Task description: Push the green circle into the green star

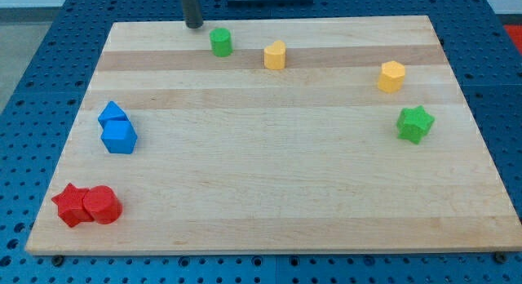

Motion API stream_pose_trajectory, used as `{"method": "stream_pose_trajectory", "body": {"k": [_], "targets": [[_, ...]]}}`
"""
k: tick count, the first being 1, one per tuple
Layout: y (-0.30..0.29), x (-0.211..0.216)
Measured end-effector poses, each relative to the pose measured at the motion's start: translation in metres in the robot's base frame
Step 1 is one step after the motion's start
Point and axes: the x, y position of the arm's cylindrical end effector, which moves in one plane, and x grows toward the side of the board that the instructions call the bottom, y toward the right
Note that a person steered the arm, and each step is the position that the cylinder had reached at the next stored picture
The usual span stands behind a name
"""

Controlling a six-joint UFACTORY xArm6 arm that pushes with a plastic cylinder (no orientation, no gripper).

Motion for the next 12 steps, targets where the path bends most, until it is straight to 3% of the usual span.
{"method": "stream_pose_trajectory", "body": {"k": [3, 8, 9, 11, 12], "targets": [[0.020, 0.008], [0.020, 0.207], [0.018, 0.197], [0.006, 0.082], [0.016, 0.094]]}}
